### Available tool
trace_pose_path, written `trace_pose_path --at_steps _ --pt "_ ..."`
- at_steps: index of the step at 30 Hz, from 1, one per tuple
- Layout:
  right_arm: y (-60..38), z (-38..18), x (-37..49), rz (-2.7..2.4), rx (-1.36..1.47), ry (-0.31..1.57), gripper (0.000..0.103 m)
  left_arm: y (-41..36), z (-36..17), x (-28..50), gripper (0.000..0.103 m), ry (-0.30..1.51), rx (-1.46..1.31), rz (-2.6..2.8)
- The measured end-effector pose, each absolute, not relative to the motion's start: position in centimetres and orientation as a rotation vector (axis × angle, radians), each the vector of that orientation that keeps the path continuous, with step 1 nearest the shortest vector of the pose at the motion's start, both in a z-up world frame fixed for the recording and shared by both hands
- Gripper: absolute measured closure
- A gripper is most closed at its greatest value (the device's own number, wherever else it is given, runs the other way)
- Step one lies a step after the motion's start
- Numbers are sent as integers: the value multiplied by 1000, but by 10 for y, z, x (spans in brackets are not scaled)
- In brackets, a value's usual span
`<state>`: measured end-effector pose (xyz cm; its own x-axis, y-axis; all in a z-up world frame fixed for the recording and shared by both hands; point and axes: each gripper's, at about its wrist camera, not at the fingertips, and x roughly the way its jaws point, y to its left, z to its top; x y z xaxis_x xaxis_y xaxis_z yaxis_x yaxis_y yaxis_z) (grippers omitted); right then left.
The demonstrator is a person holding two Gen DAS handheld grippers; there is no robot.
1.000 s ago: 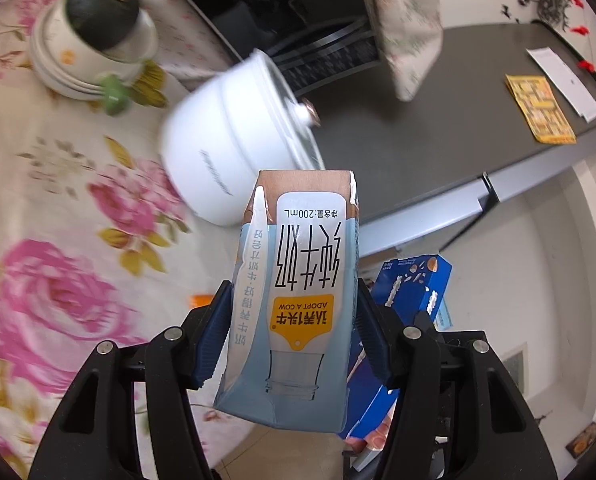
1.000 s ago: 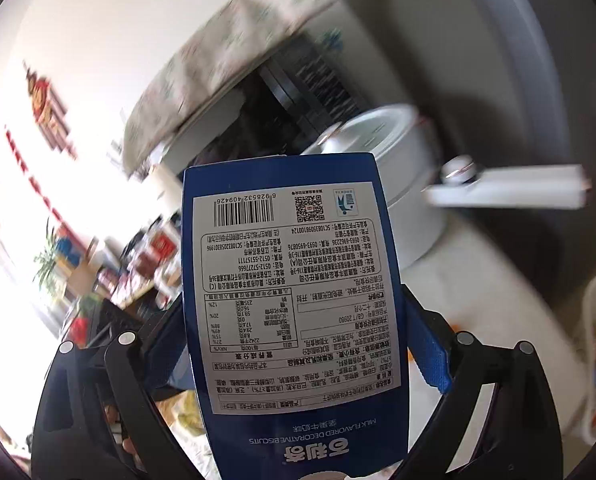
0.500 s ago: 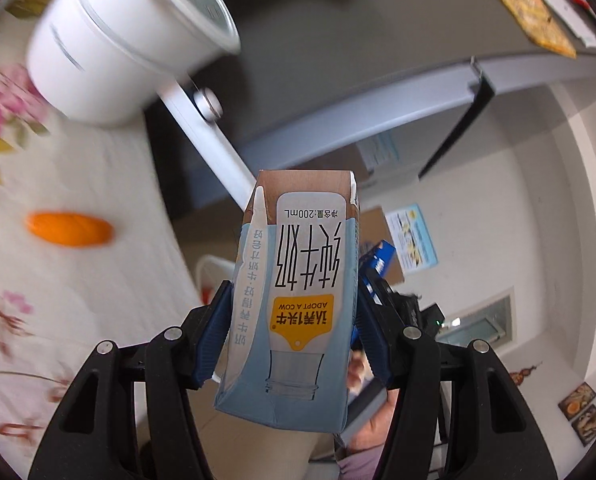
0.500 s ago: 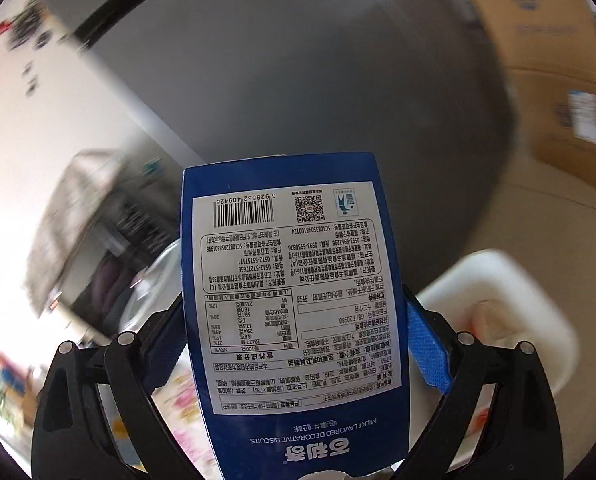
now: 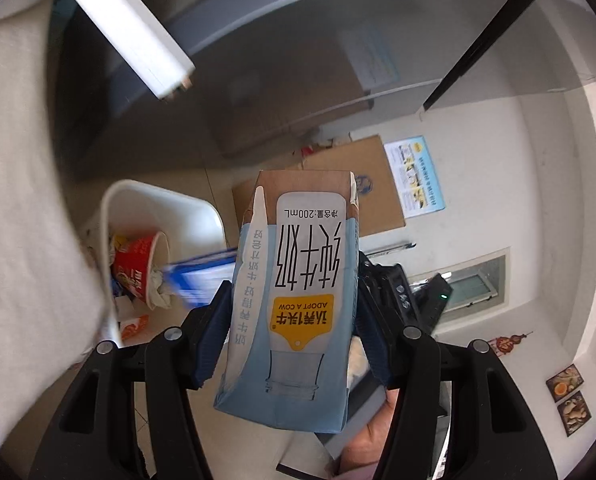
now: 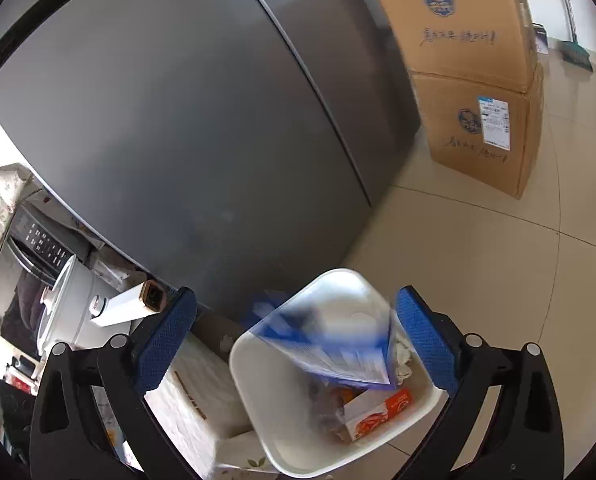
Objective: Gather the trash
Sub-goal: 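Carry the carton with the left tool while the right tool carries the box to the bin, then open both tools over the bin to drop the carton and box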
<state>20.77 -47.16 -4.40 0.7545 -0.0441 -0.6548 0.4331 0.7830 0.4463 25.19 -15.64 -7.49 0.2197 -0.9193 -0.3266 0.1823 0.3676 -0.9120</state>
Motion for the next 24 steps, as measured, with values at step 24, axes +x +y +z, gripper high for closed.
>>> trace_pose_path --at_steps 24 --pt "-499 -42 146 -673 403 673 7 -288 -65 269 29 1035 -344 -683"
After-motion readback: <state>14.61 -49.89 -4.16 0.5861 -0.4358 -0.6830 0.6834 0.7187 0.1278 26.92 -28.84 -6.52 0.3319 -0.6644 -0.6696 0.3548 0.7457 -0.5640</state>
